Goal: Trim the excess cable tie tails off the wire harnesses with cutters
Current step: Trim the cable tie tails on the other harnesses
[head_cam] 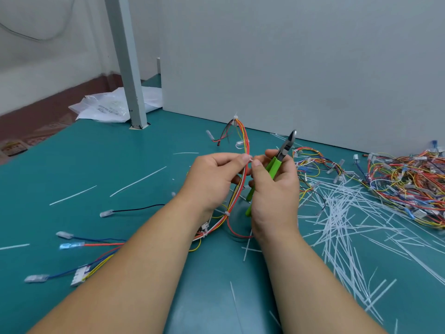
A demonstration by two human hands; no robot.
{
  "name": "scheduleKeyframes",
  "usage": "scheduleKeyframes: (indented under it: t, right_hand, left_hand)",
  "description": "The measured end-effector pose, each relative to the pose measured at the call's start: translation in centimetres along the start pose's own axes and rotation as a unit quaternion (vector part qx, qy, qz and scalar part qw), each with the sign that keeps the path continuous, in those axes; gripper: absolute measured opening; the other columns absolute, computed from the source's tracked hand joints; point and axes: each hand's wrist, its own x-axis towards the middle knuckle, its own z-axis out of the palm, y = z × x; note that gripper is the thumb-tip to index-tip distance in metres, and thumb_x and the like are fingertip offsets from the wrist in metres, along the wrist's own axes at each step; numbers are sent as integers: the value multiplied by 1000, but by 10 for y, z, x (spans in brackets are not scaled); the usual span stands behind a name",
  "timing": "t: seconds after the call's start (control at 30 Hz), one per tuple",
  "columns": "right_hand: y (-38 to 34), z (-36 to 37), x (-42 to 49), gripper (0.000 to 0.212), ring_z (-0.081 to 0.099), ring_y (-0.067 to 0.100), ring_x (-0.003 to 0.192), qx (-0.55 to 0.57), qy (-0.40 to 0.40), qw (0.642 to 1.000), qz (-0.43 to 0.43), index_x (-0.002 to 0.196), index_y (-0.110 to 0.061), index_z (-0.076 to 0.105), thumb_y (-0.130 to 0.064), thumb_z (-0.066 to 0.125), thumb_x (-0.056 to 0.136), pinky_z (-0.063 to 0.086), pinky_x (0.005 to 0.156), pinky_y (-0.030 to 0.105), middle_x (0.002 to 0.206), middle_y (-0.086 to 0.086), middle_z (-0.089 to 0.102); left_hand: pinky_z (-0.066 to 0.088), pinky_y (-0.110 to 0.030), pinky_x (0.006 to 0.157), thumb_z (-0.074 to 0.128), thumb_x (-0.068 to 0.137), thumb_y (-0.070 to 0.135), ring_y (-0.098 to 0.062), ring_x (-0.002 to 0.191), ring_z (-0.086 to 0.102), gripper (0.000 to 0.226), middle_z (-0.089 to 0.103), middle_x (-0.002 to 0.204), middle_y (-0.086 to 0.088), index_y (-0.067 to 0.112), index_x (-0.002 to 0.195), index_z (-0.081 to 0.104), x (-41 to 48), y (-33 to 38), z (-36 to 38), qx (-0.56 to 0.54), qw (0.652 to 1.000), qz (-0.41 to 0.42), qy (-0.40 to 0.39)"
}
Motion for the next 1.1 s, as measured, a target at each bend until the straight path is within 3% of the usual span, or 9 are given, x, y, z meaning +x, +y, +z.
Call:
scheduleKeyframes:
  t: [0.1,0.2,0.3,0.47,0.57,0.67,0.87,1.0,1.1]
  right_hand:
    - [-1,1,-4,17,61,11,76,38,30,998,47,102,-27,64,-38,64,89,52,70,33,90,-11,65]
    - [-5,1,-6,34,64,13,70,135,57,981,126,103,-25,70,-52,58,85,53,64,32,98,-8,62]
    - [-5,1,-10,29,69,15,70,141,49,973,173,104,-26,74,-48,59,93,57,65,33,103,-2,61]
    - [-10,8,-16,21,69,18,73,91,-21,974,204,102,-21,72,-33,56,105,57,68,36,82,-4,68]
    - [-10,11,-19,16,68,19,79,35,-82,981,174,95,-24,72,-32,60,102,50,68,35,87,-2,68]
    - [-12,13,-23,23,68,12,77,9,-108,986,125,107,-23,74,-34,59,93,50,71,32,86,-6,72]
    - [-11,11,-26,20,62,1,69,-49,-112,993,-11,93,-42,77,-28,63,92,49,68,13,84,-16,76]
    - [-8,6,-22,18,52,3,62,-71,-105,991,-42,89,-46,78,-33,68,95,46,63,17,73,-12,68]
    - [-5,4,-18,7,51,9,66,-96,-86,991,-40,89,-43,77,-45,71,90,45,69,28,74,-10,63]
  left_hand:
    - [41,-9,50,69,95,25,0,60,58,14,74,76,7,22,84,78,0,-1,-3,-20,999,10,25]
    - [38,-13,46,66,98,26,0,58,59,17,73,78,9,26,84,76,3,2,-8,-85,995,12,52]
    - [36,-16,48,60,101,26,-3,62,56,21,71,79,10,27,86,75,6,6,-13,-160,985,17,68]
    - [33,-22,54,59,100,26,-7,65,53,23,70,80,10,28,86,77,6,5,-14,-194,980,17,40]
    - [37,-21,49,67,87,34,-7,60,57,14,70,80,9,31,83,80,3,6,-11,-206,978,28,11]
    - [40,-20,44,70,79,38,-8,56,60,15,72,79,7,29,82,81,2,6,-11,-202,979,34,10]
    - [35,-18,47,72,91,34,-3,56,54,19,74,78,5,25,78,81,4,5,-11,-153,987,26,33]
    - [37,-18,49,75,86,39,-4,59,54,18,73,76,5,24,77,81,2,7,-10,-117,992,20,37]
    - [36,-19,49,74,91,32,-6,60,50,20,71,74,4,22,74,79,2,7,-11,-106,993,21,44]
